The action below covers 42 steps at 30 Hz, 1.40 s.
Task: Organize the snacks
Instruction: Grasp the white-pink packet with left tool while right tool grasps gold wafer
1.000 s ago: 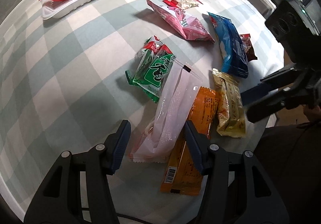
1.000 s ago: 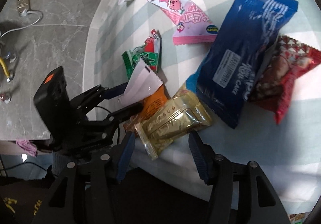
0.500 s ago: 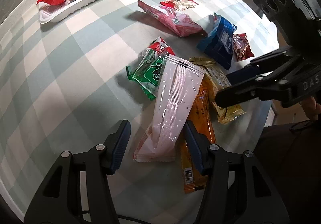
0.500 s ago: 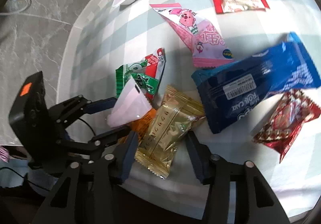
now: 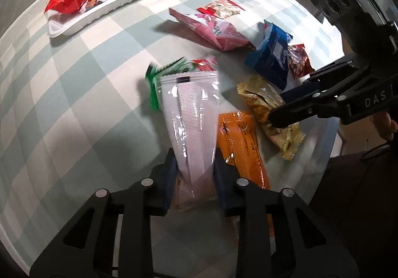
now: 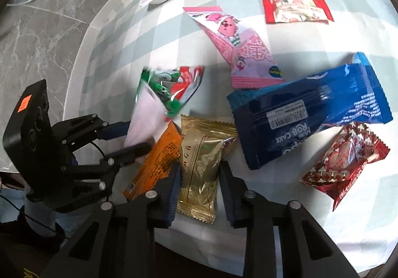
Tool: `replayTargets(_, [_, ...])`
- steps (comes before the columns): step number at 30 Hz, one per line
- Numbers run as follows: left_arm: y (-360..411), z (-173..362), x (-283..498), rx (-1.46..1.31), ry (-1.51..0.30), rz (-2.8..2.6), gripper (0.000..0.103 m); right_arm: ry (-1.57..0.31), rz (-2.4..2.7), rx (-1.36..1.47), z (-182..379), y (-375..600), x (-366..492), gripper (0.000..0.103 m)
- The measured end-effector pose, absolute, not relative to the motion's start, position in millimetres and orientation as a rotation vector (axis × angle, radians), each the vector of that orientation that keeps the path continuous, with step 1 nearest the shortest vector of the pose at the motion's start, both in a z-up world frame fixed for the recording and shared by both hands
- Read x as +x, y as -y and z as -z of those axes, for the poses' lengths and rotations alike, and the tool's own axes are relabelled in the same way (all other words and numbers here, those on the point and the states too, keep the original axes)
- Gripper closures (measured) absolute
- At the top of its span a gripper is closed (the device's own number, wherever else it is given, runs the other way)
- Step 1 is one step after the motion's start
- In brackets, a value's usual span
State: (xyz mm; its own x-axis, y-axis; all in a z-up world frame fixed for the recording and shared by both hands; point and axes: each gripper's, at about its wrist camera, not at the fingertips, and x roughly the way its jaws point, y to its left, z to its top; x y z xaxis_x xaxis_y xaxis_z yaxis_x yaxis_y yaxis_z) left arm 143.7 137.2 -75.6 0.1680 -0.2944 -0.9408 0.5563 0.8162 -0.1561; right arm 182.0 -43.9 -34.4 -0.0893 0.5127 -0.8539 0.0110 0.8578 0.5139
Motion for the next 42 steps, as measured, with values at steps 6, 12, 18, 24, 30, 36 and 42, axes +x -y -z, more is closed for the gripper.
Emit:
replayTargets(6, [-143.3, 67.0, 144.4, 0.186, -1.260, 0.620, 0.079, -1.622, -0.464, 0.508, 32.6, 54.5, 178.4, 0.071])
replayTargets(12, [-152.1, 47.1, 148.1, 0.118, -1.242, 0.619, 0.079, -1.600, -0.503, 0.594, 21.9, 62.0, 181.7, 0.071])
replayTargets(18, [-159.9, 23.5, 162.8, 0.045, -1.202, 0.606, 0.079, -1.552, -0.537, 0.670, 11.6, 67.0, 199.4, 0.071])
replayTargets(24, [-164.9, 7.0, 189.5, -0.022, -1.168, 0.586, 0.079, -1.487, -0.551, 0.718, 2.6, 73.3, 231.4, 0.071])
replayTargets(30, [-171.9, -5.3, 228.7, -0.087, -1.140, 0.548, 0.079, -1.409, -0.527, 0.717, -5.7, 86.2, 279.2, 0.071])
replayTargets(36, [-183.7, -8.2, 279.5, -0.124, -1.136, 0.493, 0.079, -1.356, -0.501, 0.678, -8.2, 96.4, 334.0, 0.071])
replayTargets(42, [-196.4, -8.7, 338.5, -0.159, -1.130, 0.448, 0.079, -1.334, -0.482, 0.645, -2.8, 103.5, 387.2, 0.071])
